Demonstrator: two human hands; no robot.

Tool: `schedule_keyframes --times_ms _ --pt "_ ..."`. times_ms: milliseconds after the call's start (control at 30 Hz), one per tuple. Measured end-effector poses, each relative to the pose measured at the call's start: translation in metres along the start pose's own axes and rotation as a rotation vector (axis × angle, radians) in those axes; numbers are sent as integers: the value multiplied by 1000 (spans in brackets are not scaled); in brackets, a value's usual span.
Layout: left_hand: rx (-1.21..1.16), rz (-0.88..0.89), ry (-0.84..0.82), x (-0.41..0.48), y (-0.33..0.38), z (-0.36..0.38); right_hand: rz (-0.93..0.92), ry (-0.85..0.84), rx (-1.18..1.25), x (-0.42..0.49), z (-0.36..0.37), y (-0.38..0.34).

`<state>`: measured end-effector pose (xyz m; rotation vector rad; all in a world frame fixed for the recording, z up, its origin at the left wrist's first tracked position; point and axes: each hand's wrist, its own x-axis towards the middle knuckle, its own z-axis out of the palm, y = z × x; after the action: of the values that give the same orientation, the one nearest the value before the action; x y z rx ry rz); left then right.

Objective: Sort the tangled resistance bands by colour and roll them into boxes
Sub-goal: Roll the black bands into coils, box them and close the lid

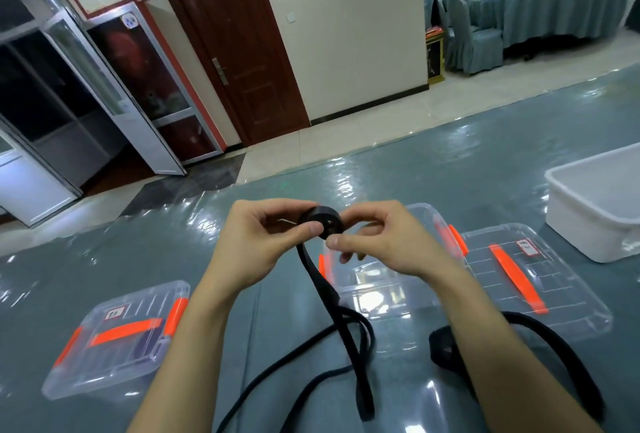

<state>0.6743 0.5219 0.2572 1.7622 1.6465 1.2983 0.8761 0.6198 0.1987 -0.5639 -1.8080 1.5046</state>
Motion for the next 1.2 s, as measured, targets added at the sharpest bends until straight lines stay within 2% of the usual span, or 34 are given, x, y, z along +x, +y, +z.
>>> schedule_keyframes --times_ms 67,167,300,367,500,567,733,900,1033,1100,1200 --pt "184 17 -57 -8 -2 -2 11 36 -237 -6 -8 -7" --pt "363 30 -156 -15 2 -3 -28 4 -296 -12 -1 -15" --pt "554 88 -233 -19 8 -1 38 -90 -325 -21 10 -13" --pt "468 112 -219 -23 8 -5 20 -79 -220 -28 10 -13" --pt "-102 16 -65 -38 5 -6 -88 55 129 -38 9 -12" --pt "-249 -27 24 -48 5 6 -123 127 270 -40 10 -13" --pt "-328 -36 81 -57 15 27 -134 191 524 -47 23 -9" --pt "-291 -43 92 -63 28 16 -130 130 581 -55 32 -9" --pt "-375 -96 86 -67 30 19 -124 136 711 -65 50 -4" --pt "-360 -113 98 -71 26 20 -98 141 545 -74 47 -3" --pt "-168 -77 -17 -77 26 12 -28 134 67 -89 27 -11"
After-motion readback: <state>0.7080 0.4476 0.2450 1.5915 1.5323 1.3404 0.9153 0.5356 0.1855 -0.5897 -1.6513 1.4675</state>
